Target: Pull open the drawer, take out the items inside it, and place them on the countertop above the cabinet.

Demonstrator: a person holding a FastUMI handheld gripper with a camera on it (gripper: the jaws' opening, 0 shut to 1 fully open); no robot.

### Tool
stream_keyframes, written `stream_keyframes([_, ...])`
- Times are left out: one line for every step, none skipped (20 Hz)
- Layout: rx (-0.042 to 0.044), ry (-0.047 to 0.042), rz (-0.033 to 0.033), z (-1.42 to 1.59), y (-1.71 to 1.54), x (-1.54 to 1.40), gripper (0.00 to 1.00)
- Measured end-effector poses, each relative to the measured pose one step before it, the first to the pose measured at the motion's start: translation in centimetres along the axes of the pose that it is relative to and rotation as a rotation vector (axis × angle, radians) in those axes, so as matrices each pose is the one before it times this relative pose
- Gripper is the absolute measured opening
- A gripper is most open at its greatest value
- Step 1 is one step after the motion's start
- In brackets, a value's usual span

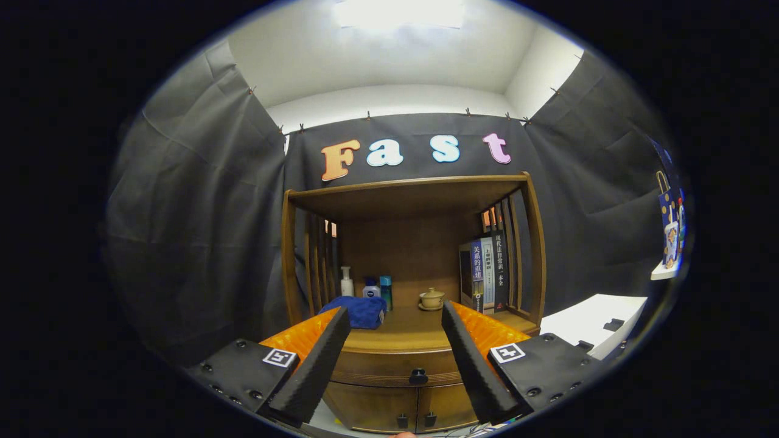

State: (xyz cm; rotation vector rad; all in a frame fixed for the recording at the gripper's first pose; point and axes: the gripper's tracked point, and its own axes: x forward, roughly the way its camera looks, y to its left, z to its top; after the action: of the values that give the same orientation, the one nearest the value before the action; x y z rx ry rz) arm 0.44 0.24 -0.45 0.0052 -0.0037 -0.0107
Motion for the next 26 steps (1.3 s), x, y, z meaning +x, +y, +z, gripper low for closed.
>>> stream_keyframes([0.00083, 0.00436, 0.00222, -0.248, 0.092, 0.052, 1.00])
stream_keyframes([0.00068, 0.00261, 0.00169, -0.126, 0.062, 0.018, 1.00])
stream_keyframes([0.00036, 0.00212, 0.00208, -0.046, 0.047, 0.034, 1.00])
stream_keyframes([-0.00006, 0.00047, 0.00072, -0.047, 0.038, 0.031, 1.00])
stream_keyframes([-0.00065, 0.00013, -0.00091, 0.010, -0.042, 0.057, 1.00])
stream_keyframes([-0.00062, 0.00202, -0.00258, -0.085, -0.147, -0.017, 1.00])
stream_keyframes([0.00275, 0.00251, -0.00118, -0.017, -0.113, 0.152, 1.00])
stream_keyframes([0.00344, 0.00069, -0.00096, -0.019, -0.072, -0.047, 1.00])
stream_keyframes([0.00243, -0.00204, -0.00289, 0.147, -0.099, -0.028, 1.00])
stream_keyframes([0.00088, -0.00304, -0.00340, 0.141, -0.103, 0.068, 1.00])
stream_keyframes([0.00141, -0.00419, -0.00378, 0.126, -0.165, 0.036, 1.00])
stream_keyframes([0.00164, -0.00445, -0.00454, 0.116, -0.195, -0.076, 1.00])
stream_keyframes([0.00082, -0.00287, -0.00376, 0.061, -0.052, -0.076, 1.00])
stream_keyframes([0.00030, -0.00114, -0.00284, -0.050, -0.109, 0.019, 1.00])
stream_keyframes([0.00047, -0.00072, -0.00278, -0.033, -0.133, 0.142, 1.00])
stream_keyframes([0.00029, 0.00067, -0.00163, -0.086, -0.066, 0.043, 1.00])
stream_keyframes([-0.00062, 0.00069, -0.00184, -0.085, 0.042, 0.043, 1.00])
stream_keyframes([-0.00195, 0.00264, -0.00196, -0.223, -0.148, 0.078, 1.00])
stream_keyframes([-0.00323, 0.00338, -0.00183, -0.275, -0.049, 0.202, 1.00])
stream_keyframes([-0.00509, 0.00374, -0.00268, -0.419, -0.150, 0.220, 1.00])
stream_keyframes([-0.00734, 0.00085, -0.00361, -0.460, -0.130, 0.195, 1.00])
stream_keyframes([-0.00888, 0.00326, -0.00465, -0.664, -0.123, 0.350, 1.00])
stream_keyframes([-0.00854, -0.00041, 0.00085, -0.857, 0.073, 0.501, 1.00])
stream_keyframes([-0.01565, 0.01069, 0.00267, -1.401, 0.004, 0.715, 1.00])
stream_keyframes([-0.01864, 0.02288, -0.00299, -2.040, -0.230, 0.777, 1.00])
stream_keyframes([-0.02198, 0.02771, -0.00247, -2.365, -0.150, 0.781, 1.00])
